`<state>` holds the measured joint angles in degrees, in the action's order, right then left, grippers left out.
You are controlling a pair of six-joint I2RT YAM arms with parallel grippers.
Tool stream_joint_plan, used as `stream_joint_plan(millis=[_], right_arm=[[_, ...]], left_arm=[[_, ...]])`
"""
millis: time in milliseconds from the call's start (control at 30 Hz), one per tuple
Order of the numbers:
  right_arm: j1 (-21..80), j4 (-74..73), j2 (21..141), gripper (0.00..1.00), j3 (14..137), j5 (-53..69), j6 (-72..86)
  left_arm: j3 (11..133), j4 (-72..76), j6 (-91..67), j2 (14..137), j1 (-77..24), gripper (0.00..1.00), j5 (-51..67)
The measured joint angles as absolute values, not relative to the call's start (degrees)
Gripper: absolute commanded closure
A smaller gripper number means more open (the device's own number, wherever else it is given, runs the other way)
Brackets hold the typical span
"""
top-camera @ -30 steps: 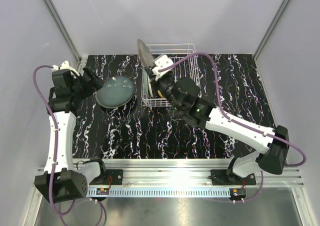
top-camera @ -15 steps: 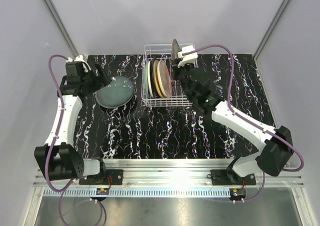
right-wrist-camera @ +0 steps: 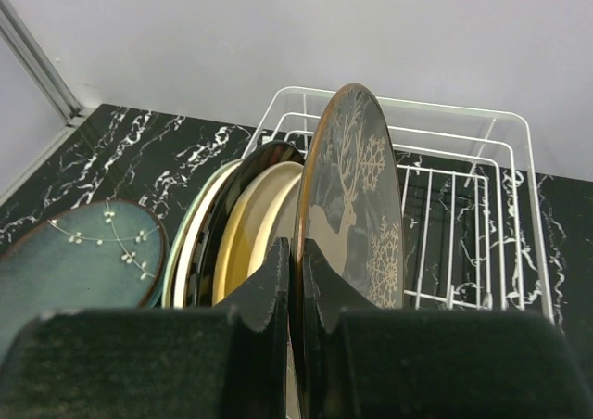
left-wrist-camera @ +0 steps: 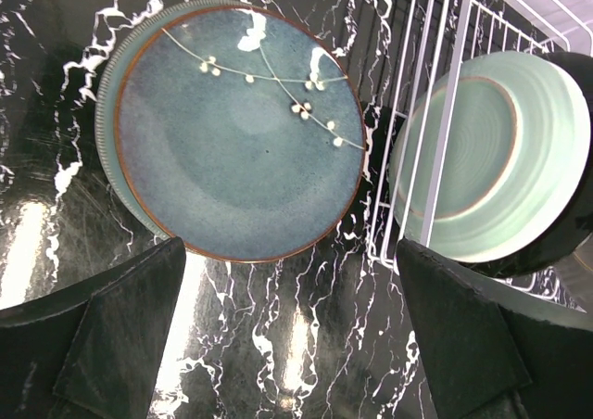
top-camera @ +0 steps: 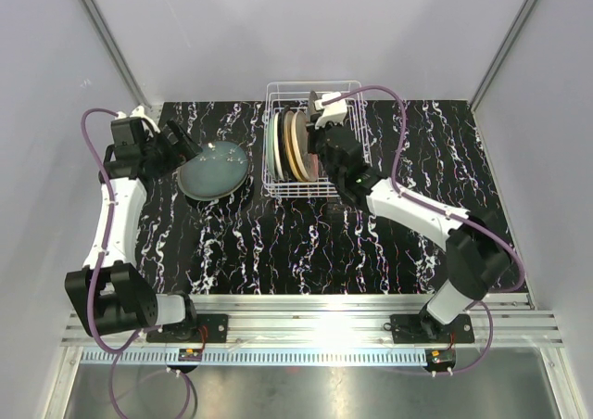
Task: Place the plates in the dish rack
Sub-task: Insert the plate into the dish rack
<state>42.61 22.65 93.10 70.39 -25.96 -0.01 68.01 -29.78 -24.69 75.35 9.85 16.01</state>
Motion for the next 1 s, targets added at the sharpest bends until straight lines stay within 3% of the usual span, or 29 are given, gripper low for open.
stream_joint_plan(millis=[900, 1000], right_arm=[[38.96, 31.14, 103.39, 1.0, 67.02, -25.12, 8.73], [38.54, 31.99, 104.27, 0.95, 66.98, -24.6, 8.88]], left_arm=[[67.35, -29.85, -25.08, 75.35, 9.87, 0.01, 17.19], [67.35, -29.82, -25.06, 75.35, 9.89, 0.01, 17.21]])
